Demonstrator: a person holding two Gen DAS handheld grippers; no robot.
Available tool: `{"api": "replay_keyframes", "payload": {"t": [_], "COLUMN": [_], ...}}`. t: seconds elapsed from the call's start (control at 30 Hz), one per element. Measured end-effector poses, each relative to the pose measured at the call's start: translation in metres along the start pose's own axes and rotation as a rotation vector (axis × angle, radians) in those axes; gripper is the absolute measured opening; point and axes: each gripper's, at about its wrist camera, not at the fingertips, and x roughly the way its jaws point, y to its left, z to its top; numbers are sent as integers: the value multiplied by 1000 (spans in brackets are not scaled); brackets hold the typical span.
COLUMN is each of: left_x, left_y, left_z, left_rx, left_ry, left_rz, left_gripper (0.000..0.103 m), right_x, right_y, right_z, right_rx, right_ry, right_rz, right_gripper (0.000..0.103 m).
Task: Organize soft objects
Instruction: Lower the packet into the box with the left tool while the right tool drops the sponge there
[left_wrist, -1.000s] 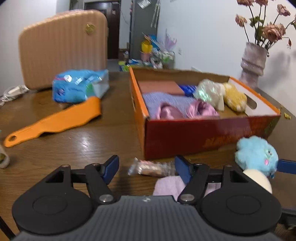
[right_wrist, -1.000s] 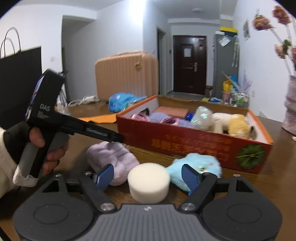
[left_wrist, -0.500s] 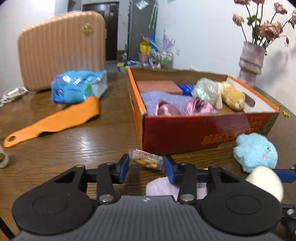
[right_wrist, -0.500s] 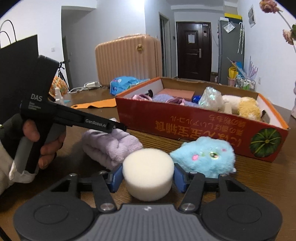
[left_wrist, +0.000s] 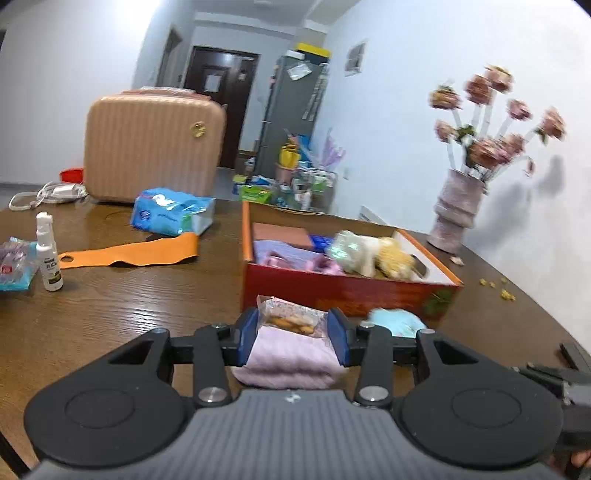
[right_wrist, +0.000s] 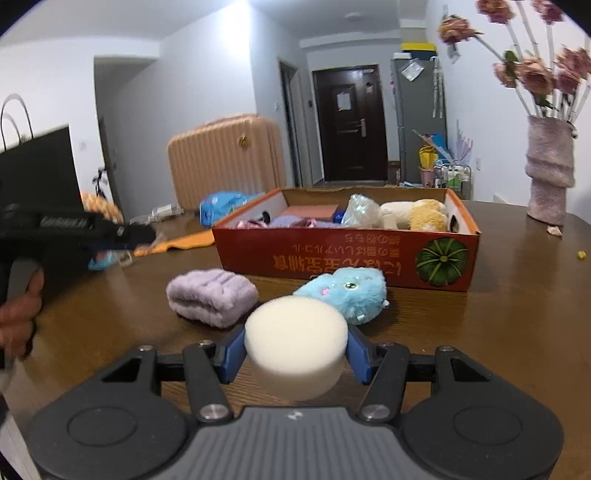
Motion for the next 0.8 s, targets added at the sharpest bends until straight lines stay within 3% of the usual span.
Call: {"api": "replay_keyframes", "payload": {"t": [0.2,0.43,0.63,0.8], "left_x": [-14,2,74,163], "left_y": [-26,-46,-73,-79], "left_z": [-8,-4,33,63], "left_rx": [27,53,175,208], "left_ry": [1,19,36,130], "left_rz": [-36,-83,-130,-115], "left_gripper": [42,42,42,42], "right_x": [-18,-19,15,89], "right_y": [-6,-24,-58,-102], "right_z": [-1,8,69,128], "right_rx": [14,27,6,102], "right_ry": [-35,-55,-98,-14], "right_rz": [-15,0,33,29], "right_gripper": [56,56,56,56]}}
